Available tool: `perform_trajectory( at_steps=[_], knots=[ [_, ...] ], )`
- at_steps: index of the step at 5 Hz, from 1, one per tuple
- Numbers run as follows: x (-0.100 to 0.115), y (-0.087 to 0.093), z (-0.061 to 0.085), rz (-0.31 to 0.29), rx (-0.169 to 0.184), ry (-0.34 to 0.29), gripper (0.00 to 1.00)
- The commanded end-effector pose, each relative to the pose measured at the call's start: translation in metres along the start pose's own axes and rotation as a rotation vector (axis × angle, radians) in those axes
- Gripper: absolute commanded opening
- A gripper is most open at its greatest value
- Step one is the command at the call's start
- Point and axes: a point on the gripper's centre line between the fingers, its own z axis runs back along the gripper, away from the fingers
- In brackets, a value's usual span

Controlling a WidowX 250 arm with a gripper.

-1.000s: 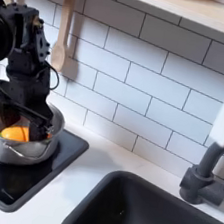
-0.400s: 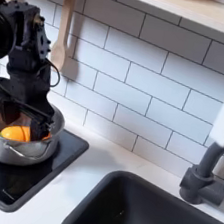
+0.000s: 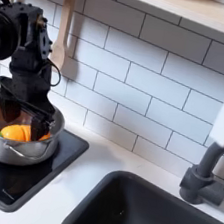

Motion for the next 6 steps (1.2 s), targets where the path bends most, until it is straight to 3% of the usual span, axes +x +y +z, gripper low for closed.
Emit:
perform_trajectory(
  at_steps=[1, 4, 5, 6],
  knots=[
    [-0.001, 0.004, -0.004, 0.005, 0.000, 0.021, 1.00],
    [-0.012, 0.006, -0.008, -0.039, -0.012, 0.060, 1.00],
    [-0.013, 0.007, -0.010, -0.034, -0.016, 0.069, 0.00],
    [-0.011, 0.007, -0.009, -0.019, -0.013, 0.063, 0.00]
  ],
)
